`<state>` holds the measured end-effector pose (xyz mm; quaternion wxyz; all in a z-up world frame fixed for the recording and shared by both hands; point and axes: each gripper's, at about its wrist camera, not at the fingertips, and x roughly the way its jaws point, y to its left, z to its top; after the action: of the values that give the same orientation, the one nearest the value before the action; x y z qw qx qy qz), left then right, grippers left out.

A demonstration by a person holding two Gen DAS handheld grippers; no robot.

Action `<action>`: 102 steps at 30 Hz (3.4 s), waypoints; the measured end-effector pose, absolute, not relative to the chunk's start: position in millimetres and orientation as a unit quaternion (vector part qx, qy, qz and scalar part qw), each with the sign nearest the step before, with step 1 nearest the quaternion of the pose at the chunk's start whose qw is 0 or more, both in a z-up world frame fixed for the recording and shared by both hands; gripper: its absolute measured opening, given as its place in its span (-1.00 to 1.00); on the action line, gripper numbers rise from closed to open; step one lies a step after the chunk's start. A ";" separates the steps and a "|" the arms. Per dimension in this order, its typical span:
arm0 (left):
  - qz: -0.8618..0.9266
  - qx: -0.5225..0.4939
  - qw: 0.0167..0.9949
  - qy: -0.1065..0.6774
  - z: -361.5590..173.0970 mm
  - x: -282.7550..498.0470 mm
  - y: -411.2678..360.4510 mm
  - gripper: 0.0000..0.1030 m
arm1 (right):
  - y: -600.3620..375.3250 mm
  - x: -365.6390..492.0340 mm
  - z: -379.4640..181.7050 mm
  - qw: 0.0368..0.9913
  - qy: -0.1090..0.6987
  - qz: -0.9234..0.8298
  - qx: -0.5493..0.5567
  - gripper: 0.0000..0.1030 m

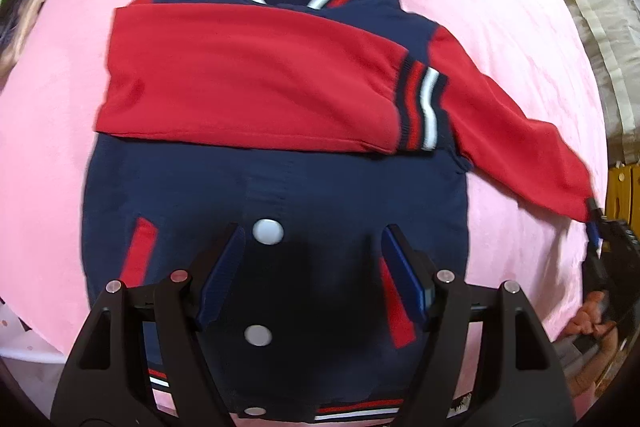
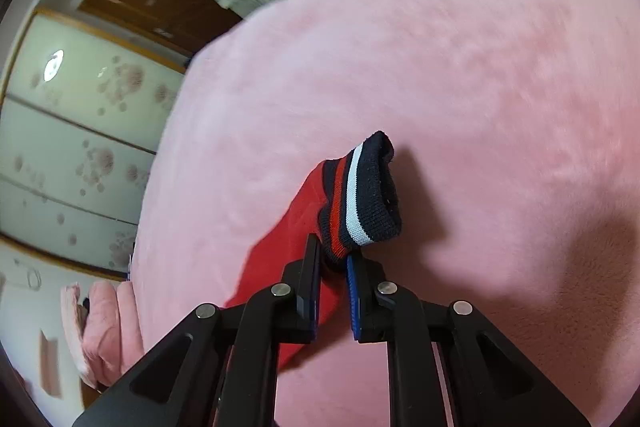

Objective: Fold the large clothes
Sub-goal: 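Open the left tool on the folded sleeve while the right tool grasps the other red cuff, then fold the second red sleeve across the jacket body over the first with the right tool, then lay the sleeve flat on the chest and open the right tool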

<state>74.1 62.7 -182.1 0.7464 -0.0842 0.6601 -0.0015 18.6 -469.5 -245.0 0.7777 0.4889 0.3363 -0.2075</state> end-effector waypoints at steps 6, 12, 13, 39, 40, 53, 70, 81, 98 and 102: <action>0.022 -0.113 0.760 0.639 -159.4 52.2 104.9 0.33 | -428.3 51.6 -197.1 0.833 0.329 -0.129 0.426 -0.78; 0.065 -0.156 0.747 0.643 -156.2 51.5 160.6 0.33 | -342.7 98.2 -165.0 0.864 0.334 -0.028 0.375 -0.78; 0.074 -0.160 0.748 0.640 -155.2 49.4 172.4 0.33 | -320.6 106.5 -159.0 0.869 0.340 -0.013 0.359 -0.78; 0.053 -0.165 0.788 0.590 -199.6 120.8 287.7 0.32 | -28.4 116.1 -223.5 0.832 0.508 0.148 0.167 0.13; 0.032 -0.166 0.792 0.587 -197.3 125.3 279.6 0.32 | -37.7 113.4 -219.6 0.837 0.503 0.133 0.171 0.12; -0.051 -0.149 0.759 0.632 -260.6 198.3 160.6 -0.58 | -133.2 150.8 -272.6 0.807 0.536 0.128 0.211 -0.93; -0.031 -0.145 0.775 0.614 -274.4 196.7 149.9 -0.65 | -259.9 129.4 -253.2 0.861 0.464 0.003 0.207 -1.00; -0.033 -0.124 0.771 0.623 -281.5 203.2 135.8 -0.65 | -189.5 141.5 -302.3 0.807 0.541 0.104 0.212 -1.00; 0.019 -0.010 0.735 0.678 -261.0 220.8 81.5 -0.65 | -235.9 115.2 -268.3 0.840 0.503 0.110 0.172 -1.00; 0.023 0.028 0.728 0.684 -269.6 219.9 65.9 -0.64 | -168.7 141.9 -294.8 0.810 0.540 0.177 0.149 -1.00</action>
<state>219.9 65.9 -269.6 0.7285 0.0280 0.6841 0.0229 141.9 -168.7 -294.8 0.8095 0.1490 0.5396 0.1769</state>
